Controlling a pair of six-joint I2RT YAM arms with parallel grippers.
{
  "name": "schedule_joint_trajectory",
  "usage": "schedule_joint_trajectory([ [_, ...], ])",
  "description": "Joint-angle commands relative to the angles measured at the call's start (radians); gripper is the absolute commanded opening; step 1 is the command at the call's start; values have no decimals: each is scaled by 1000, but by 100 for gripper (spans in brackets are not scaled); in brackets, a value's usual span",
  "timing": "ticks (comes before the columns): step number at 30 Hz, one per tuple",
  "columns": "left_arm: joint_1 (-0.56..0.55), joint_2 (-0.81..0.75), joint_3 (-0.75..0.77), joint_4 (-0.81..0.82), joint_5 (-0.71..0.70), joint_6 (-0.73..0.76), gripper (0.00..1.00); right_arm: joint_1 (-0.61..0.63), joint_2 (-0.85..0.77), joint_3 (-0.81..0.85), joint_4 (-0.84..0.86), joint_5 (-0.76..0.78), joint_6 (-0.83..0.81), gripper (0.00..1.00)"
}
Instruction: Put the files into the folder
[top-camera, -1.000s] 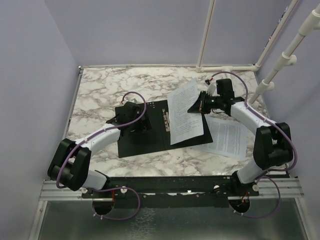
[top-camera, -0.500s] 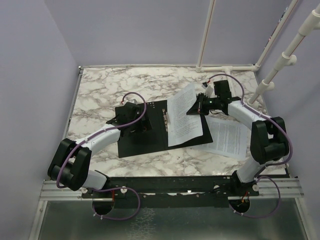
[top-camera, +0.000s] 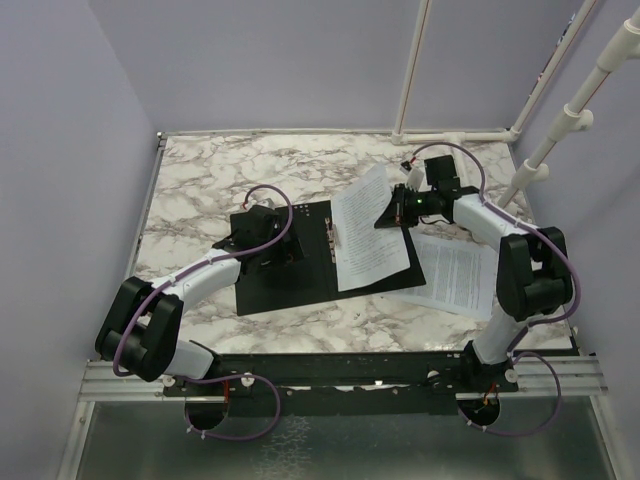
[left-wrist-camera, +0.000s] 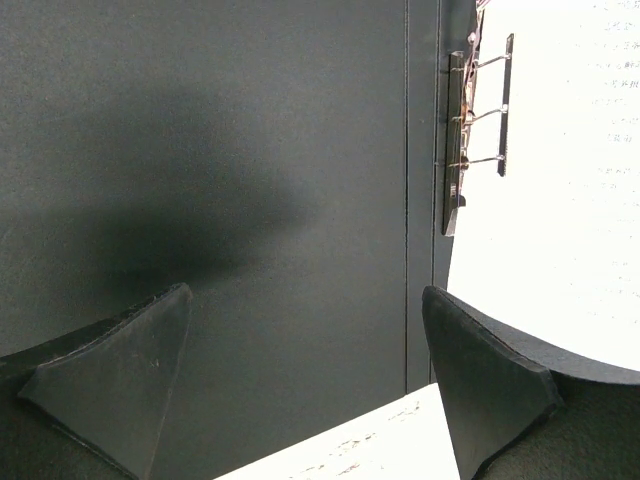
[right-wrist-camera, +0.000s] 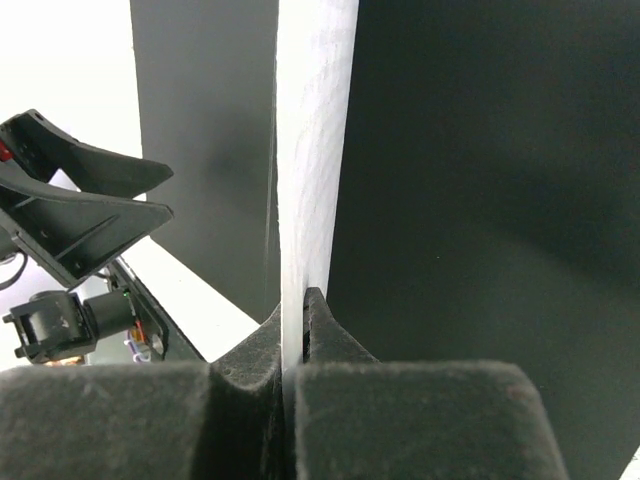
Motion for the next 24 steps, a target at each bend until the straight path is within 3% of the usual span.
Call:
schedule_joint_trajectory([
  [1, -2, -5, -19, 17, 21, 0, 99, 7, 36, 47, -65, 45, -62, 0],
  [12, -3, -18, -32, 22, 24, 1, 99, 64, 85, 113, -172, 197, -127, 1],
  [24, -3, -23, -38, 30, 25, 0, 99, 81, 94, 125, -189, 234, -128, 1],
])
